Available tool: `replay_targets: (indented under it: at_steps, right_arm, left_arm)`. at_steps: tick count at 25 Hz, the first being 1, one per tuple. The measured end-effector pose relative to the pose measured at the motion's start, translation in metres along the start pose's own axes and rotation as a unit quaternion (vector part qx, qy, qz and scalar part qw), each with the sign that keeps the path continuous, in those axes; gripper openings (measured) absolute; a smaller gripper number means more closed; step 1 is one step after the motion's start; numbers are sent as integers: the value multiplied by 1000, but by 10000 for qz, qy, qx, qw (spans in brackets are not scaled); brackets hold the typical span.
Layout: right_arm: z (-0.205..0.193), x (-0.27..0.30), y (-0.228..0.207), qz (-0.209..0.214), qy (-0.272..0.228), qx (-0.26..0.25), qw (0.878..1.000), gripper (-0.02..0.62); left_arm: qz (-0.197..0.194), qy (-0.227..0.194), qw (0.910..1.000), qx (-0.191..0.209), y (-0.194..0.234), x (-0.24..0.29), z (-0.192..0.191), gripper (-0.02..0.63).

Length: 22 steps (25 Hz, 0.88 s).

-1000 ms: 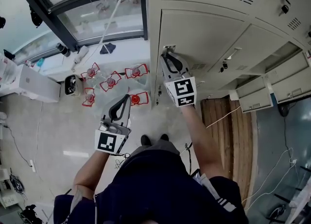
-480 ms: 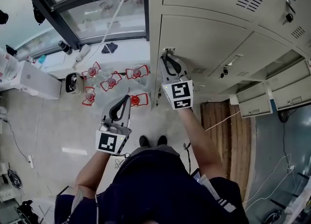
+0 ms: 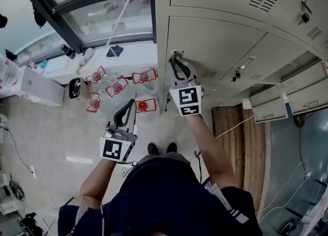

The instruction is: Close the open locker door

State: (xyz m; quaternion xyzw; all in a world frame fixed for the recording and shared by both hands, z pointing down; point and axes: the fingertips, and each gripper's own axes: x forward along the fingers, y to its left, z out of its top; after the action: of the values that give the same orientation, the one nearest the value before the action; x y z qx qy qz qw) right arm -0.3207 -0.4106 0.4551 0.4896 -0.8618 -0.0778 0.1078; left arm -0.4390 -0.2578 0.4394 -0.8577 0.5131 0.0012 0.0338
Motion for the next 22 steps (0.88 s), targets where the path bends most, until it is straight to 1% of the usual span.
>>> replay_targets:
  at_steps: [5,10,16,22]
  right_arm:
    - [0,-1,0,-108,-13,19,9999,49]
    - [0,-1,0,-228,-14,142,9996,49]
    - [-2,-3,-1,-230,-2,268,9994,46]
    - [-5,-4,-2,-282,53,199,9994,40]
  left_arm:
    - [23,-61,10000,-8,3,-1,3,5]
    - [76,109,9999,1,8,-5,-5,3]
    - [62,111,9999,54,10,-5,-7,5]
    - [58,-26,10000,-7,10,-4,-1,4]
